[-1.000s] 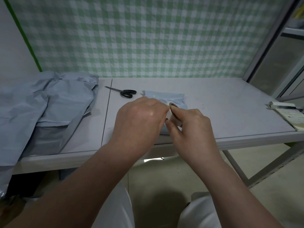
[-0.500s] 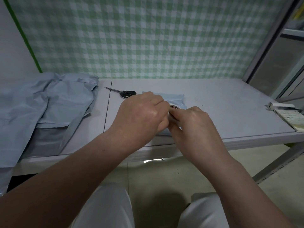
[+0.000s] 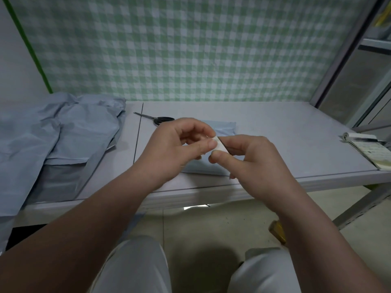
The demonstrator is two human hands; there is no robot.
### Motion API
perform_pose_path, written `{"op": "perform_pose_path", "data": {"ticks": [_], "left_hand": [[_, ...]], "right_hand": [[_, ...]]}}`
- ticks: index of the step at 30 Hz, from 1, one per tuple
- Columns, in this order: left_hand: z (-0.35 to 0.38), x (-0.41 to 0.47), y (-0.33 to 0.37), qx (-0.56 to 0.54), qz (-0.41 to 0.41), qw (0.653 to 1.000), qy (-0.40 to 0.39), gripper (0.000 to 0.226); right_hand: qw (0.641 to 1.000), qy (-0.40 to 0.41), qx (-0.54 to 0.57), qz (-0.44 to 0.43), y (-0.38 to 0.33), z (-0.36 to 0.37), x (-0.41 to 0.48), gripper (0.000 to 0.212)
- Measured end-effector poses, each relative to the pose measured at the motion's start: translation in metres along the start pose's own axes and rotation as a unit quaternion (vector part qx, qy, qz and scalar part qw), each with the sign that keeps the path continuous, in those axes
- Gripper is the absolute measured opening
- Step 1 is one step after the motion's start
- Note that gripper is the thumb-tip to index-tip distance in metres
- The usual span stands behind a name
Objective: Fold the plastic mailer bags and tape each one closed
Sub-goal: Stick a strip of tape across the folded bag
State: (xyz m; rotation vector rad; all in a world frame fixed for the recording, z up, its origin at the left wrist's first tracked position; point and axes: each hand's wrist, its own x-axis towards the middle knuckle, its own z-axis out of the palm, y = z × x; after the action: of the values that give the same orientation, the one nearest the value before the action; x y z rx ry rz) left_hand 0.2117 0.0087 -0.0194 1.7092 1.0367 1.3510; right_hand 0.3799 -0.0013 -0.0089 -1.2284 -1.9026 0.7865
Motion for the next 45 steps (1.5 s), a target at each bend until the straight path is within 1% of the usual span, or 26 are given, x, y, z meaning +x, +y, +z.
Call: {"op": "perform_pose_path", "data": {"ticks": [3, 7, 11, 13, 15, 17, 21, 24, 26, 28, 30, 32, 35, 37, 40, 42, 45], "left_hand": [[0.004, -0.001, 0.001, -0.037, -0.017, 0.999, 0.023, 0.017], [0.010, -0.003, 0.004, -0.057, 0.000, 0.997, 0.048, 0.012], [0.016, -0.006, 0.001, -0.033, 0.023, 0.995, 0.089, 0.007], [0.018, -0.007, 0.001, -0.005, 0.028, 0.993, 0.115, 0.007], [0.018, -0.006, 0.002, -0.005, 0.014, 0.990, 0.140, 0.010], [0.018, -0.005, 0.003, -0.012, -0.006, 0.987, 0.158, 0.010], [0.019, -0.007, 0.005, 0.059, -0.003, 0.984, 0.168, 0.013], [0.020, -0.010, 0.010, 0.068, -0.002, 0.984, 0.163, 0.015], [0.023, -0.013, 0.015, 0.057, -0.005, 0.987, 0.152, 0.016], [0.024, -0.012, 0.016, 0.016, -0.023, 0.988, 0.152, 0.016], [0.018, -0.003, 0.013, -0.048, -0.067, 0.981, 0.177, 0.015], [0.008, 0.010, 0.007, -0.073, -0.116, 0.970, 0.202, 0.017], [-0.005, 0.028, -0.004, -0.095, -0.179, 0.955, 0.217, 0.019], [-0.010, 0.036, -0.011, -0.105, -0.209, 0.947, 0.218, 0.017], [-0.015, 0.046, -0.019, -0.130, -0.244, 0.938, 0.209, 0.012], [-0.017, 0.050, -0.024, -0.147, -0.254, 0.932, 0.214, 0.013], [-0.018, 0.055, -0.032, -0.137, -0.231, 0.930, 0.250, 0.017]], "right_hand": [[1.000, 0.005, 0.019, -0.004, -0.002, 0.002, 0.000, 0.014], [0.998, 0.019, 0.055, 0.000, -0.002, 0.002, -0.001, 0.014], [0.997, 0.053, 0.059, 0.008, 0.001, 0.005, 0.000, 0.014], [0.996, 0.062, 0.060, 0.008, 0.003, 0.004, 0.000, 0.019], [0.996, 0.055, 0.069, 0.006, 0.004, 0.004, 0.000, 0.022], [0.997, 0.048, 0.062, -0.003, 0.006, 0.004, 0.000, 0.019], [0.998, 0.057, -0.002, -0.023, 0.009, 0.005, 0.005, 0.018], [0.997, 0.070, -0.006, -0.022, 0.009, 0.005, 0.011, 0.012], [0.998, 0.068, -0.002, 0.002, 0.011, 0.003, 0.017, 0.011], [0.998, 0.063, 0.004, 0.022, 0.013, 0.000, 0.022, 0.012], [0.998, 0.063, 0.010, 0.028, 0.015, -0.001, 0.027, 0.016], [0.998, 0.062, 0.022, 0.025, 0.017, 0.000, 0.033, 0.022], [0.993, 0.047, 0.105, 0.023, 0.017, 0.002, 0.042, 0.029], [0.985, 0.030, 0.166, 0.044, 0.017, 0.003, 0.050, 0.034], [0.975, 0.002, 0.214, 0.062, 0.019, 0.006, 0.062, 0.040], [0.976, 0.005, 0.205, 0.068, 0.021, 0.008, 0.070, 0.039], [0.987, 0.024, 0.139, 0.075, 0.023, 0.007, 0.083, 0.039]]}}
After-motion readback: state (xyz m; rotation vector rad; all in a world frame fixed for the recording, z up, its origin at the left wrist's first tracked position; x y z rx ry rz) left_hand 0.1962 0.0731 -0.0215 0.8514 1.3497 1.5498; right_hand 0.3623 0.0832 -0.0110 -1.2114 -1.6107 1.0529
